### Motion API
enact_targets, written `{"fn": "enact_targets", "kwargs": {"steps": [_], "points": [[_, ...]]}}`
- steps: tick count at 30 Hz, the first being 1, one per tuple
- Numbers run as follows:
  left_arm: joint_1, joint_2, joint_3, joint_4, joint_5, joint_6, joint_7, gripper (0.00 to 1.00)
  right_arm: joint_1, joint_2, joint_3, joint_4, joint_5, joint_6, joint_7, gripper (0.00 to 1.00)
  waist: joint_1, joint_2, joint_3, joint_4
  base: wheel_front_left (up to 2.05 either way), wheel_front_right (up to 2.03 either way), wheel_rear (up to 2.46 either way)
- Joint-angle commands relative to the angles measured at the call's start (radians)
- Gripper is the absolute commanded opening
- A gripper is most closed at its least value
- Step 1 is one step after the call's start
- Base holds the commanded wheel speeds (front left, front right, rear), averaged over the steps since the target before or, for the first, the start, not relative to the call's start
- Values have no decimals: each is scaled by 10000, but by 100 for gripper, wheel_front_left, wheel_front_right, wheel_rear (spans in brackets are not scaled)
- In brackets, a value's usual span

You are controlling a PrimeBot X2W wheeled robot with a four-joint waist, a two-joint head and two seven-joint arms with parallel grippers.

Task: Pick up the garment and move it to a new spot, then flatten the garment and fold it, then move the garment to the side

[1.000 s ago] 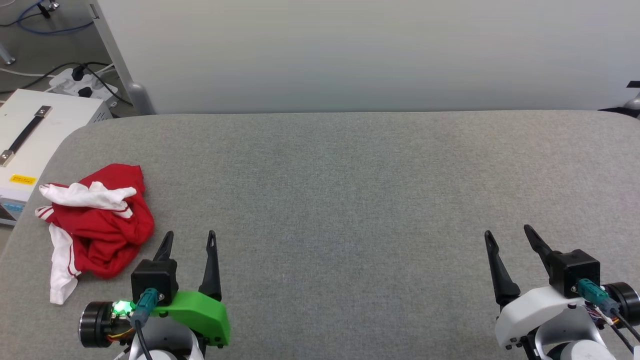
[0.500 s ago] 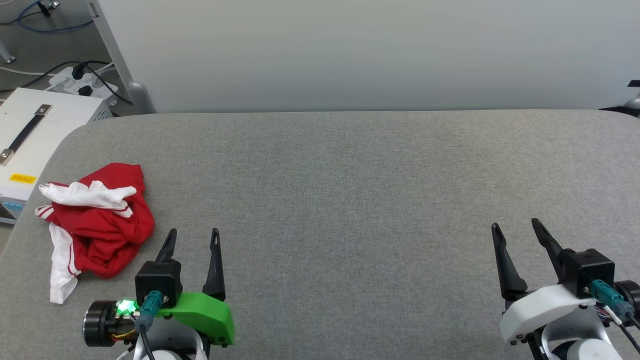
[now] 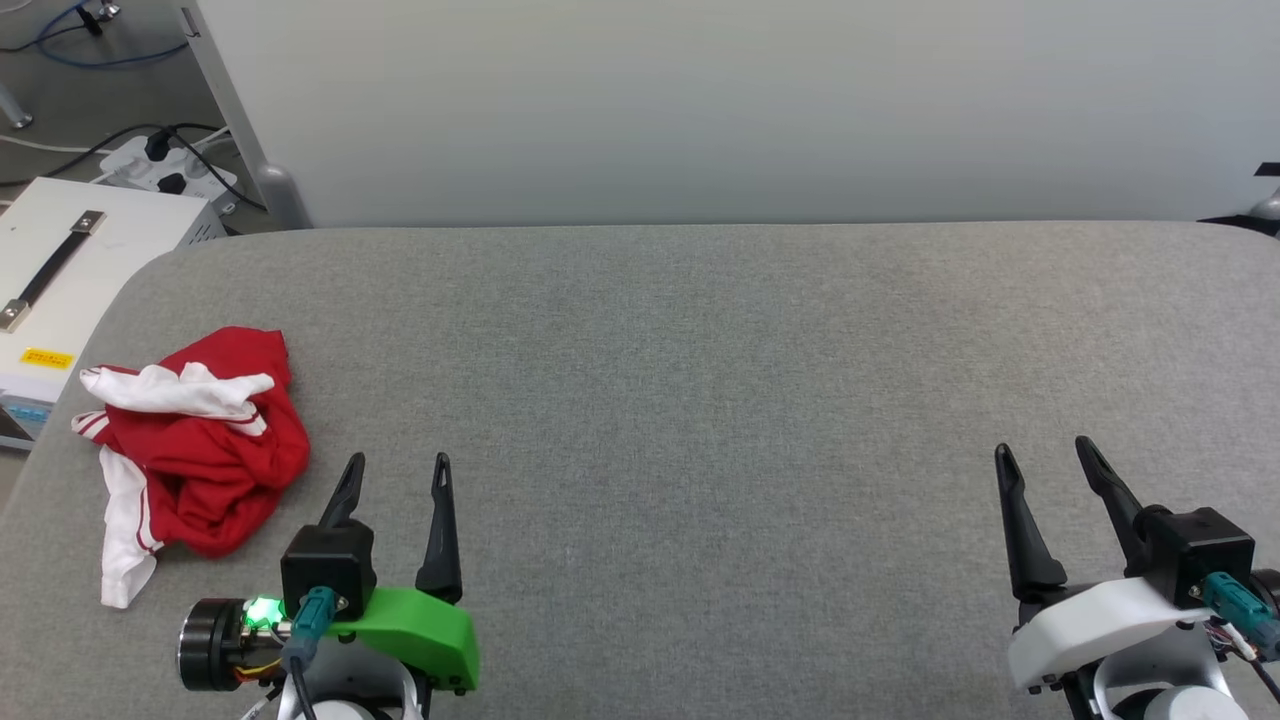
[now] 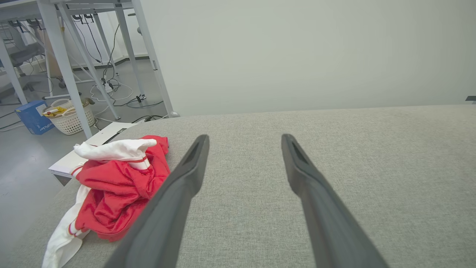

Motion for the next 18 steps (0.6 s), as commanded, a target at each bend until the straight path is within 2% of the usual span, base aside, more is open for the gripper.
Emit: {"fn": "enact_targets", "kwargs": {"steps": [1, 18], "points": [[-46, -15, -33, -14, -60, 76, -98, 100, 113, -3, -31, -90, 90, -3, -127, 100, 0, -1, -11, 4, 0, 0, 0], [-8, -22, -243, 17, -256, 105, -451, 100, 327, -4, -86, -242, 491, -4, -475, 100, 0, -1, -37, 47, 0, 0, 0]]}}
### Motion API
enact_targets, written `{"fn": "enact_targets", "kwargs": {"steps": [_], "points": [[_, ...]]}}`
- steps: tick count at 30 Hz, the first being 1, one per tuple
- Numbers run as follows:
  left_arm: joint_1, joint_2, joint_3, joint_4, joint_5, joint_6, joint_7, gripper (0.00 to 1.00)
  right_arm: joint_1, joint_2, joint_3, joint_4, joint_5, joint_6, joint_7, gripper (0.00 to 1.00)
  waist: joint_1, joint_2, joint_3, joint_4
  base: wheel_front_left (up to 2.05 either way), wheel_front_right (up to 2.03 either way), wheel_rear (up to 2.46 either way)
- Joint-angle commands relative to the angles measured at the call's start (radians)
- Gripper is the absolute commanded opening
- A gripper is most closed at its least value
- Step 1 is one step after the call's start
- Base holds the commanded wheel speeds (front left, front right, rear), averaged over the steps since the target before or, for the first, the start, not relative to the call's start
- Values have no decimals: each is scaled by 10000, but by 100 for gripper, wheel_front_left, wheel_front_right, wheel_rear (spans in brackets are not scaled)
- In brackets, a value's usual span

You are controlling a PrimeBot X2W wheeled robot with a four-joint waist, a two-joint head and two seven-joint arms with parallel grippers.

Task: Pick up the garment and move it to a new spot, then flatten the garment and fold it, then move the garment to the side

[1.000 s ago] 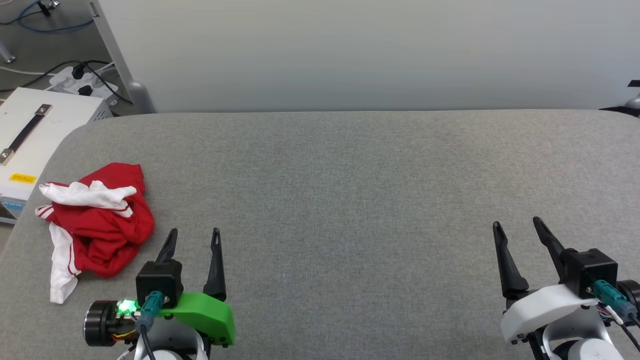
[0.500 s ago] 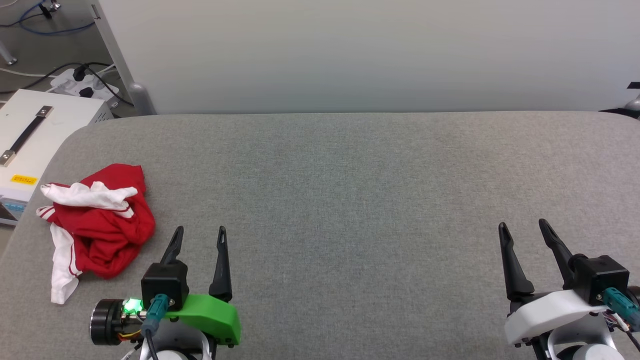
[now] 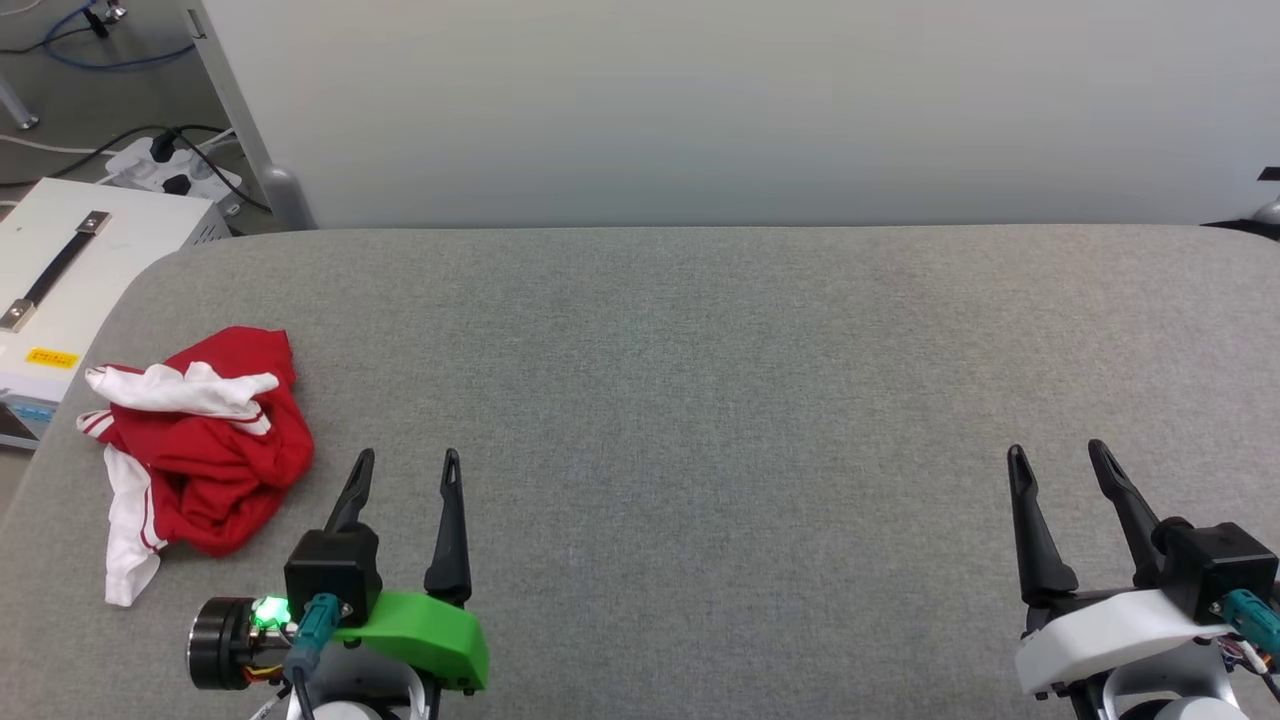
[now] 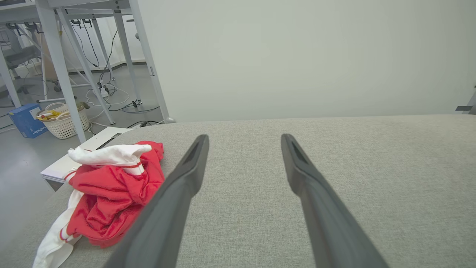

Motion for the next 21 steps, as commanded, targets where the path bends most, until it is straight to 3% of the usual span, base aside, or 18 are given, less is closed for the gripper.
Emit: {"fn": "enact_targets", "kwargs": {"steps": [1, 21], "points": [[-7, -22, -52, 11, -53, 57, -109, 100, 111, -6, -32, -77, 165, -4, -95, 100, 0, 0, 4, 2, 0, 0, 0], [25, -32, -287, 197, -350, 88, -605, 100, 374, -7, -25, 60, 703, -6, -584, 100, 0, 0, 15, 23, 0, 0, 0]]}}
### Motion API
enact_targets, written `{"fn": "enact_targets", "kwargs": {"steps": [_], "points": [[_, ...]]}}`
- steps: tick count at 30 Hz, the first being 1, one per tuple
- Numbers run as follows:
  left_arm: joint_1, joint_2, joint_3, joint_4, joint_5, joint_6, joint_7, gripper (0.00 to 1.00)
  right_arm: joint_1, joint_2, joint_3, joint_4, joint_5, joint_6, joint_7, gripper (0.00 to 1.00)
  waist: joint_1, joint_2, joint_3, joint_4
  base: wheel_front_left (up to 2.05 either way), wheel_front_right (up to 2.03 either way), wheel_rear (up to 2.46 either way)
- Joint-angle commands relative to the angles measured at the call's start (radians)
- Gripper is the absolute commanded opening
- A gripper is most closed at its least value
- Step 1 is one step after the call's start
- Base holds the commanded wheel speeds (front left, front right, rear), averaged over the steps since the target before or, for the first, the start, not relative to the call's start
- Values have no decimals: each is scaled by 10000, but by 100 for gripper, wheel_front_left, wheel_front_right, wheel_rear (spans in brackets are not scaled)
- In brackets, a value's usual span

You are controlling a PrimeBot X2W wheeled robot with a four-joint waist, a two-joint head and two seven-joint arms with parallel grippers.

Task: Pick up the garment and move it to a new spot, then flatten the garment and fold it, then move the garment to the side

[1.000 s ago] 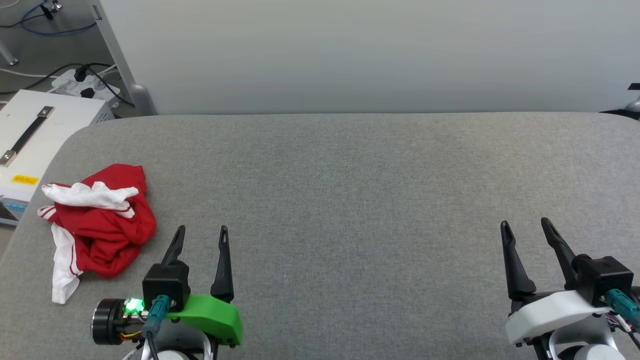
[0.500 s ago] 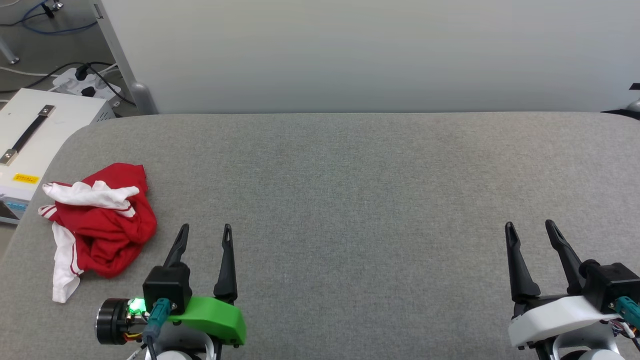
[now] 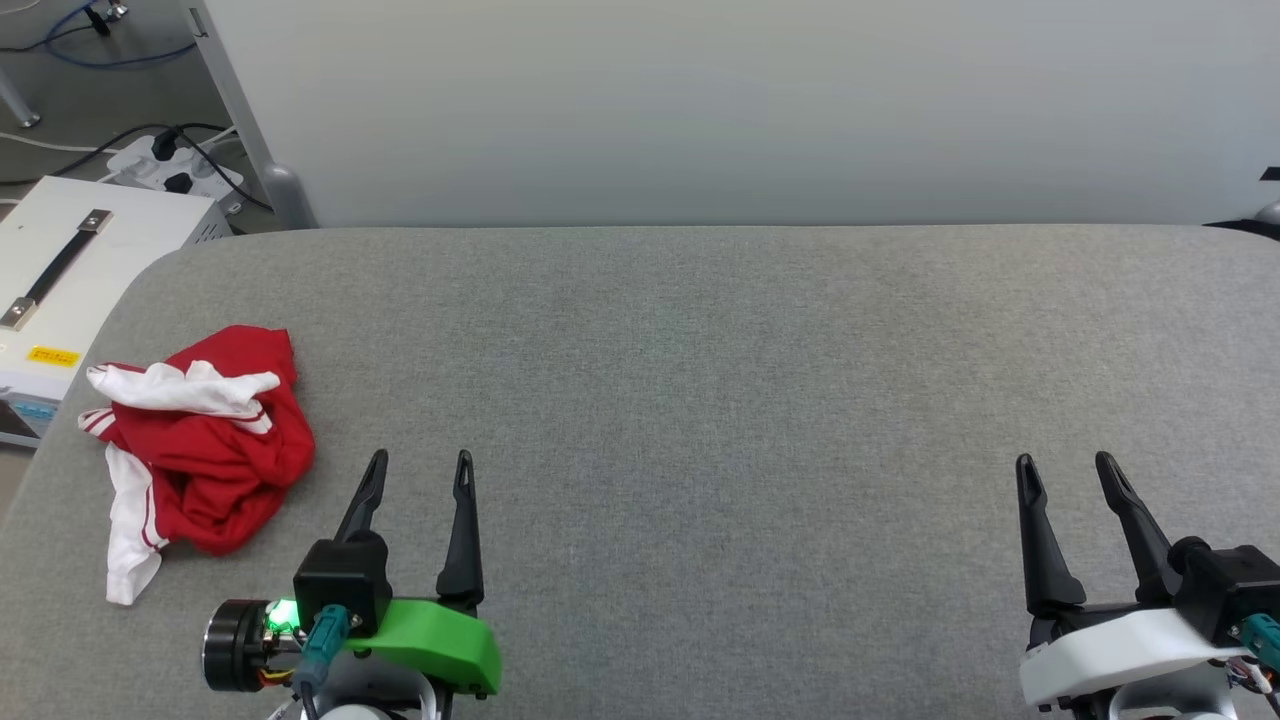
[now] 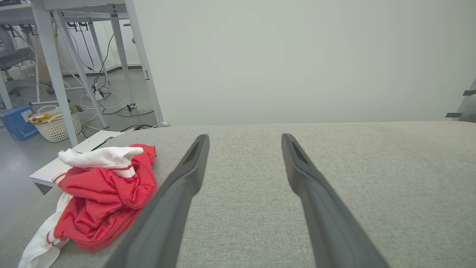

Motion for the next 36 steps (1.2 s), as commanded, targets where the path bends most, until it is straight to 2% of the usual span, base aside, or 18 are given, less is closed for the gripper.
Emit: {"fn": "enact_targets", "kwargs": {"steps": [1, 36], "points": [[24, -30, -51, 30, -132, 55, -112, 100, 134, -7, -16, 12, 154, -6, -102, 100, 0, 0, -2, 6, 0, 0, 0], [18, -44, -444, 238, -441, 204, -837, 100, 445, -8, -89, -19, 243, -9, -817, 100, 0, 0, 140, 66, 0, 0, 0]]}}
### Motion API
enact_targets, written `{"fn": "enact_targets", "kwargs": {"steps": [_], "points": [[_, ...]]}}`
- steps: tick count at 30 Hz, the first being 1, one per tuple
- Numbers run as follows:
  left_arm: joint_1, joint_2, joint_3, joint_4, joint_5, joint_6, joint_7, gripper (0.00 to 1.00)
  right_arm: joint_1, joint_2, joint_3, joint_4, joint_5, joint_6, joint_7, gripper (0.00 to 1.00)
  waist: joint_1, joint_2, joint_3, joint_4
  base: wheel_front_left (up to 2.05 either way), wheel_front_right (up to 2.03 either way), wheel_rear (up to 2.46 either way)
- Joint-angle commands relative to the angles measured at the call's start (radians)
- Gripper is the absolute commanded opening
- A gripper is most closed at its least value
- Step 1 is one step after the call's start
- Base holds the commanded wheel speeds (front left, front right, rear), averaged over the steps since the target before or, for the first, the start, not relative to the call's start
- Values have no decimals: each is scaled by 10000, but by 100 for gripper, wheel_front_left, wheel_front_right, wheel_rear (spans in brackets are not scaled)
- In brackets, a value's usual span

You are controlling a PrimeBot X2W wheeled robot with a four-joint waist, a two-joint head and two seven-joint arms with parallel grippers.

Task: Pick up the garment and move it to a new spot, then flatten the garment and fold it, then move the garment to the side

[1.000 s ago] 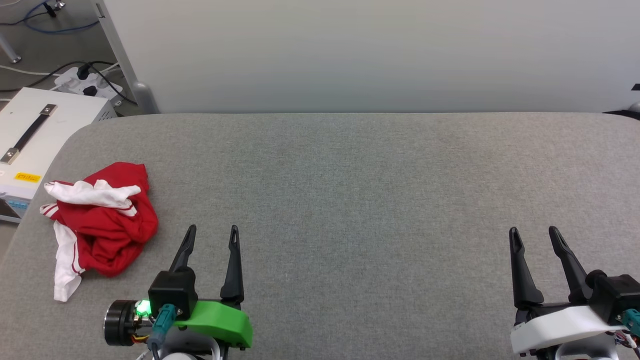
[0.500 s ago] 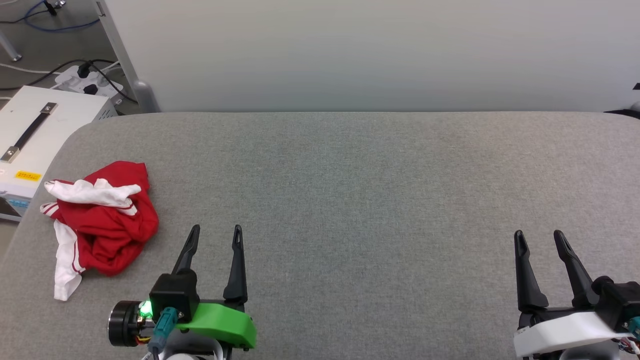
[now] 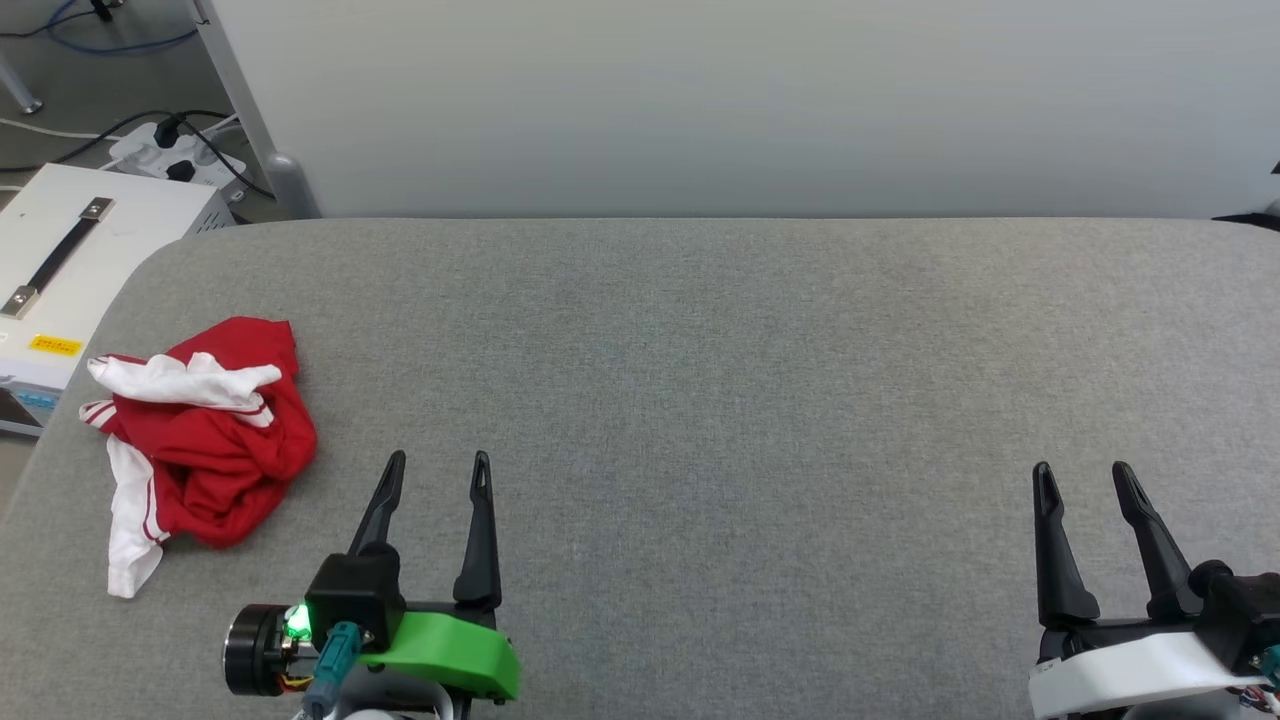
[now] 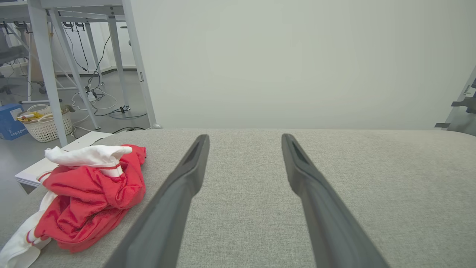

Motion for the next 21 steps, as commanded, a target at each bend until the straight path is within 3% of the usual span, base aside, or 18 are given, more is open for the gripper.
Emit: {"fn": "enact_targets", "kwargs": {"steps": [1, 21], "points": [[16, -40, -56, 33, -43, 72, -104, 100, 193, -8, 4, 10, -55, -9, -103, 100, 0, 0, 3, 2, 0, 0, 0], [49, -43, -128, 396, -6, 75, -283, 100, 313, -8, 97, 265, -273, -9, -279, 100, 0, 0, -68, 6, 0, 0, 0]]}}
